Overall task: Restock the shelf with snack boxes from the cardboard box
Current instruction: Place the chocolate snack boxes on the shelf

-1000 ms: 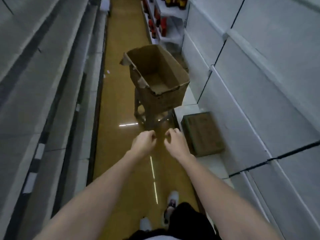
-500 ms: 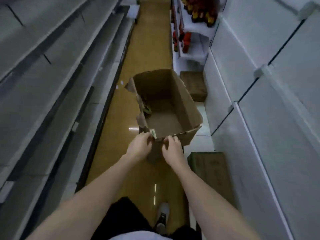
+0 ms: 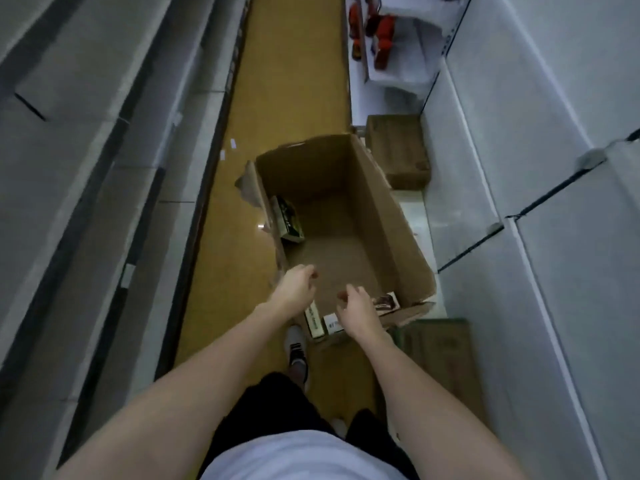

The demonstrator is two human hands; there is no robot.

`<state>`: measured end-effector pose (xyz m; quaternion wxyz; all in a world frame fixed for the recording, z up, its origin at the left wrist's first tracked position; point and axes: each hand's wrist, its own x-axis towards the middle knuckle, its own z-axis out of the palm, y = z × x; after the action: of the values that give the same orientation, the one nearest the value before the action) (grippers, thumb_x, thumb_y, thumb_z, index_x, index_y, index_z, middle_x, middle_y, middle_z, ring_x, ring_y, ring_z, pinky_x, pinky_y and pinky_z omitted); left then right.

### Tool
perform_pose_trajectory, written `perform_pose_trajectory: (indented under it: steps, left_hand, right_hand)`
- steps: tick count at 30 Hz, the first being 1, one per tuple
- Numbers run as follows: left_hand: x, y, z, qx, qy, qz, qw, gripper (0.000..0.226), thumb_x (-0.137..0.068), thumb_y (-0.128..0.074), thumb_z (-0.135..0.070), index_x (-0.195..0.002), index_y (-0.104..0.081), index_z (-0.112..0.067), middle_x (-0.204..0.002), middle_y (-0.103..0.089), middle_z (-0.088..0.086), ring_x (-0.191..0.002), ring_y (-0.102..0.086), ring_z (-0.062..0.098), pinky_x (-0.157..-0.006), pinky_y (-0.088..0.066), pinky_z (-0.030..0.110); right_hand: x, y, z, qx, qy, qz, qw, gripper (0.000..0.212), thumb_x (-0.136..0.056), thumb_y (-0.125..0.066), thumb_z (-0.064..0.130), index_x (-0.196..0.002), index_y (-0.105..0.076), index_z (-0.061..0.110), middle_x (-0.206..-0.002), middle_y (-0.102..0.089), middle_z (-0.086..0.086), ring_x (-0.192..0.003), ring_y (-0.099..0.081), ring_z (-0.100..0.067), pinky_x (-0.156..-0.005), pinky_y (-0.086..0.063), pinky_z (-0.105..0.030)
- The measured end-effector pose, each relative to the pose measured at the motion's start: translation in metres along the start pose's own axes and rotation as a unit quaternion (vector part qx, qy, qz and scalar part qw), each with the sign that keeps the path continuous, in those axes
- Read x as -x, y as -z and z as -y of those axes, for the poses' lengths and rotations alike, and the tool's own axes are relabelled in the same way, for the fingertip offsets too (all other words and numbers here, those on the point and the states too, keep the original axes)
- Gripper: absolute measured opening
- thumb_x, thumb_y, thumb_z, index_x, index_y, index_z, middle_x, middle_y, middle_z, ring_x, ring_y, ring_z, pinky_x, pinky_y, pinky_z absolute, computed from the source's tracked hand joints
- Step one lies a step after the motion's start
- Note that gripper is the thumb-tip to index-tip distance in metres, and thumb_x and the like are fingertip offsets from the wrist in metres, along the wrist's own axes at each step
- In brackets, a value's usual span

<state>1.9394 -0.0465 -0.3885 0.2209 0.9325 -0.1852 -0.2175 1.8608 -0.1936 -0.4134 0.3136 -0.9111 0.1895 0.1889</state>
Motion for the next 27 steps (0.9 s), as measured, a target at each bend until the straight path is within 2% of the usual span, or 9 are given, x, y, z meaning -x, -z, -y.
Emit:
perform_pose_trajectory:
  steps: [2,5,7,13,18,21,24,27]
  left_hand:
    - [-0.030,-0.006,0.007,-0.022,0.011,0.066,0.998,0.030,-0.095,-0.052,-0.011,-0.125,-0.057,-0.016,-0.122,-0.058,0.002,-0.110,-0.058,0.019,-0.090,-0.051,0.033]
    - [-0.069,-0.023,0.015,-0.041,0.013,0.143,0.989,0.025,-0.097,-0.050,-0.014,-0.121,-0.059,-0.014,-0.121,-0.059,0.004,-0.109,-0.058,0.021,-0.090,-0.051,0.036]
    - [-0.092,-0.038,0.017,-0.037,0.014,0.180,0.983,0.025,-0.097,-0.049,-0.014,-0.119,-0.060,-0.011,-0.120,-0.063,0.009,-0.108,-0.060,0.024,-0.091,-0.052,0.039]
    - [-0.127,-0.083,0.015,-0.041,0.042,0.259,0.964,0.028,-0.097,-0.049,-0.017,-0.121,-0.059,-0.005,-0.123,-0.062,0.015,-0.110,-0.059,0.029,-0.090,-0.049,0.034]
    - [-0.138,-0.136,0.014,-0.068,0.069,0.322,0.942,0.029,-0.095,-0.054,-0.019,-0.121,-0.056,-0.007,-0.121,-0.062,0.014,-0.107,-0.060,0.029,-0.082,-0.050,0.032]
    - [-0.136,-0.168,0.015,-0.094,0.065,0.347,0.931,0.034,-0.089,-0.060,-0.021,-0.121,-0.052,-0.010,-0.121,-0.060,0.012,-0.106,-0.060,0.028,-0.075,-0.049,0.032]
    - [-0.124,-0.199,0.019,-0.100,0.063,0.345,0.931,0.054,-0.088,-0.062,-0.034,-0.134,-0.043,-0.013,-0.127,-0.055,0.011,-0.113,-0.057,0.030,-0.088,-0.051,0.038]
    - [-0.117,-0.219,0.021,-0.110,0.084,0.319,0.937,0.063,-0.087,-0.064,-0.030,-0.142,-0.036,-0.013,-0.131,-0.052,0.010,-0.116,-0.056,0.030,-0.089,-0.051,0.040]
  right_hand:
    - [-0.022,-0.004,-0.005,0.007,-0.026,0.027,0.999,0.032,-0.094,-0.061,0.020,-0.125,-0.057,0.013,-0.124,-0.055,-0.006,-0.116,-0.055,-0.027,-0.098,-0.048,-0.039]
    - [-0.052,-0.005,-0.015,0.035,-0.061,0.061,0.996,0.034,-0.093,-0.063,0.019,-0.126,-0.056,0.013,-0.126,-0.054,-0.008,-0.118,-0.054,-0.028,-0.100,-0.048,-0.042]
    - [-0.071,-0.005,-0.024,0.055,-0.076,0.078,0.993,0.035,-0.092,-0.061,0.016,-0.126,-0.055,0.011,-0.126,-0.054,-0.011,-0.119,-0.053,-0.031,-0.100,-0.047,-0.042]
    - [-0.105,-0.009,-0.058,0.150,-0.073,0.133,0.977,0.040,-0.090,-0.056,0.010,-0.130,-0.052,0.007,-0.128,-0.052,-0.016,-0.120,-0.050,-0.035,-0.098,-0.045,-0.042]
    - [-0.130,-0.030,-0.088,0.241,-0.036,0.192,0.951,0.038,-0.095,-0.051,0.013,-0.134,-0.051,0.012,-0.137,-0.048,-0.014,-0.131,-0.043,-0.032,-0.106,-0.035,-0.042]
    - [-0.144,-0.043,-0.107,0.314,0.037,0.216,0.924,0.039,-0.099,-0.042,0.013,-0.138,-0.047,0.013,-0.142,-0.046,-0.013,-0.134,-0.040,-0.032,-0.110,-0.030,-0.043]
    - [-0.153,-0.057,-0.118,0.362,0.129,0.218,0.897,0.037,-0.101,-0.040,0.015,-0.138,-0.047,0.014,-0.142,-0.047,-0.012,-0.133,-0.041,-0.032,-0.111,-0.028,-0.044]
    - [-0.160,-0.064,-0.123,0.388,0.161,0.227,0.879,0.034,-0.101,-0.041,0.015,-0.135,-0.048,0.012,-0.139,-0.050,-0.015,-0.129,-0.046,-0.034,-0.107,-0.032,-0.045]
